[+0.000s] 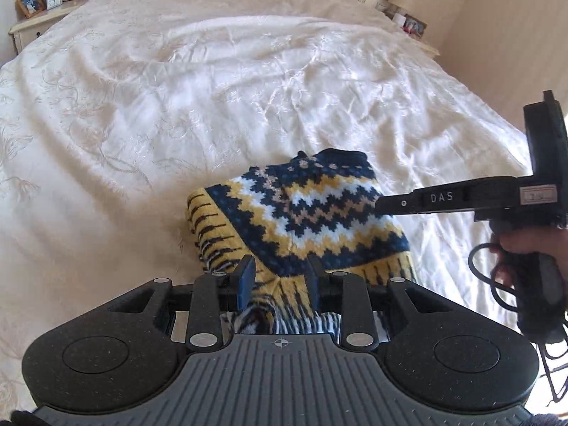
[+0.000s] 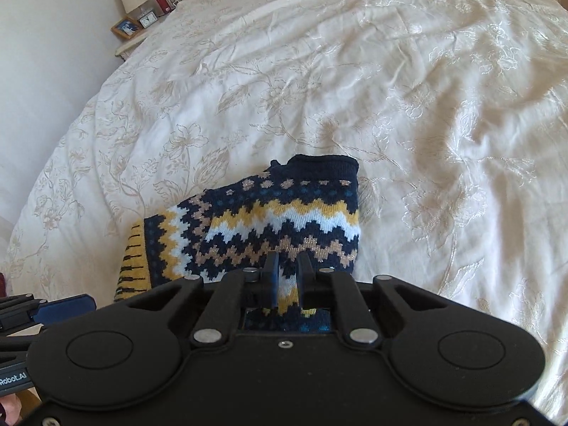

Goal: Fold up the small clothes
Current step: 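Lay the folded edge down and open the left gripper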

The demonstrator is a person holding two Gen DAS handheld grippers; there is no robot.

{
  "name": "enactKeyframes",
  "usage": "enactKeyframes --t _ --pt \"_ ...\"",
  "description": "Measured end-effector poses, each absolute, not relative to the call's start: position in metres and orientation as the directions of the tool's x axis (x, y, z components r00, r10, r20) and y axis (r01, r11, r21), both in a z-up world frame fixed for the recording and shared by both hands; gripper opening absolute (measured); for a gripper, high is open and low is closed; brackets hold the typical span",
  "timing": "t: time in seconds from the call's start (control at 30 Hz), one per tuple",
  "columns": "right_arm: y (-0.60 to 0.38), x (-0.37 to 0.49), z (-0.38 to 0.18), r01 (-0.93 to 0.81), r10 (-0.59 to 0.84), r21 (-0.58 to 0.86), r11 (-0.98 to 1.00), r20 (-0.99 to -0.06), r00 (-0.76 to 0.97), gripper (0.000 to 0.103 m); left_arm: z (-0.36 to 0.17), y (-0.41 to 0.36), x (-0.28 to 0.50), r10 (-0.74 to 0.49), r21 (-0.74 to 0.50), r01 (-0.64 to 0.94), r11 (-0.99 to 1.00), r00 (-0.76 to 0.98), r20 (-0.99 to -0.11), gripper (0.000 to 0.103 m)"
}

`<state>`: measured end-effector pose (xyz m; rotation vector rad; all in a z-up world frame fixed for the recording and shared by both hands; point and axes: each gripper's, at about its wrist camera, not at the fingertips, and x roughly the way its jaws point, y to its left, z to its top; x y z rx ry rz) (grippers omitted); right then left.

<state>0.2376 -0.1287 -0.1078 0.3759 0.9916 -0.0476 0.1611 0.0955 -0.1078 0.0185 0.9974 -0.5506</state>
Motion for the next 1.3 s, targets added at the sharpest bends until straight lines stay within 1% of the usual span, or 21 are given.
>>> enactKeyframes --t 0.1,0.13,0.17,0.2,0.3,0.37,0.4,0.43,0.47,0.63,0.73,0.9,0.93,0.97,1.0,1.03,1.07,1.1,1.17,1.2,1.3 --pt "-0.130 0.253 -0.125 0.225 0.111 0.256 0.940 -0.854 0.508 0.017 -0.130 0.092 0.171 -0.373 -0.203 0.412 0.888 0.389 -0.843 0.029" --pt "-0.131 0.258 -0.133 0.237 0.095 0.237 0.942 -0.868 0.488 0.011 -0.139 0.095 0.172 -0.337 -0.177 0.400 0.899 0.375 -0.864 0.029" --pt "-0.133 0.262 -0.138 0.243 0.087 0.226 0.943 -0.875 0.476 0.009 -0.146 0.096 0.172 -0.312 -0.156 0.403 0.902 0.358 -0.880 0.029" --pt "-0.135 0.264 -0.143 0.251 0.080 0.218 0.943 -0.881 0.467 0.003 -0.155 0.096 0.171 -0.293 -0.136 0.409 0.902 0.351 -0.889 0.030" --pt "-0.138 0.271 -0.147 0.268 0.080 0.224 0.937 -0.885 0.459 0.003 -0.157 0.095 0.164 -0.286 -0.110 0.431 0.896 0.368 -0.885 0.030" --pt "-0.136 0.270 -0.139 0.256 0.076 0.220 0.941 -0.878 0.473 0.006 -0.153 0.094 0.163 -0.283 -0.111 0.424 0.899 0.368 -0.886 0.030" --pt "-0.134 0.267 -0.135 0.243 0.079 0.220 0.945 -0.872 0.484 0.012 -0.152 0.094 0.163 -0.284 -0.119 0.414 0.902 0.365 -0.886 0.030" --pt "-0.131 0.263 -0.128 0.221 0.081 0.216 0.951 -0.864 0.497 0.021 -0.150 0.095 0.163 -0.287 -0.128 0.403 0.906 0.362 -0.887 0.030" --pt "-0.127 0.257 -0.123 0.200 0.084 0.211 0.957 -0.860 0.504 0.025 -0.150 0.097 0.163 -0.290 -0.138 0.394 0.909 0.359 -0.887 0.030" --pt "-0.102 0.226 -0.110 0.096 0.150 0.227 0.969 -0.854 0.498 0.025 -0.149 0.100 0.160 -0.297 -0.155 0.374 0.914 0.359 -0.885 0.030" --pt "-0.090 0.209 -0.124 0.097 0.149 0.214 0.972 -0.879 0.453 0.025 -0.151 0.098 0.160 -0.292 -0.147 0.377 0.914 0.363 -0.885 0.031" --pt "-0.089 0.194 -0.125 0.134 0.162 0.248 0.960 -0.874 0.458 0.024 -0.148 0.097 0.159 -0.270 -0.132 0.357 0.925 0.370 -0.889 0.032" --pt "-0.089 0.193 -0.123 0.132 0.162 0.247 0.960 -0.874 0.457 0.025 -0.146 0.097 0.158 -0.258 -0.125 0.346 0.930 0.370 -0.893 0.035" --pt "-0.088 0.192 -0.121 0.128 0.164 0.247 0.961 -0.873 0.459 0.027 -0.144 0.097 0.158 -0.242 -0.116 0.332 0.936 0.369 -0.897 0.038" --pt "-0.088 0.191 -0.118 0.122 0.164 0.246 0.961 -0.870 0.465 0.037 -0.140 0.098 0.157 -0.225 -0.108 0.313 0.944 0.368 -0.902 0.040" --pt "-0.087 0.190 -0.115 0.118 0.163 0.245 0.962 -0.867 0.471 0.051 -0.136 0.098 0.155 -0.213 -0.101 0.300 0.949 0.370 -0.904 0.042" --pt "-0.087 0.189 -0.113 0.115 0.160 0.241 0.964 -0.864 0.477 0.057 -0.132 0.097 0.153 -0.194 -0.085 0.286 0.954 0.377 -0.906 0.047" --pt "-0.086 0.187 -0.110 0.109 0.159 0.239 0.965 -0.862 0.482 0.064 -0.127 0.096 0.150 -0.175 -0.068 0.275 0.959 0.388 -0.905 0.055" --pt "-0.086 0.182 -0.106 0.102 0.153 0.231 0.968 -0.857 0.493 0.065 -0.117 0.093 0.142 -0.150 -0.042 0.260 0.965 0.411 -0.899 0.064" --pt "-0.086 0.178 -0.104 0.104 0.144 0.222 0.969 -0.857 0.495 0.066 -0.112 0.091 0.139 -0.140 -0.033 0.253 0.967 0.419 -0.897 0.066" --pt "-0.090 0.167 -0.099 0.114 0.140 0.226 0.967 -0.852 0.504 0.077 -0.098 0.084 0.127 -0.113 -0.011 0.234 0.972 0.427 -0.897 0.078"
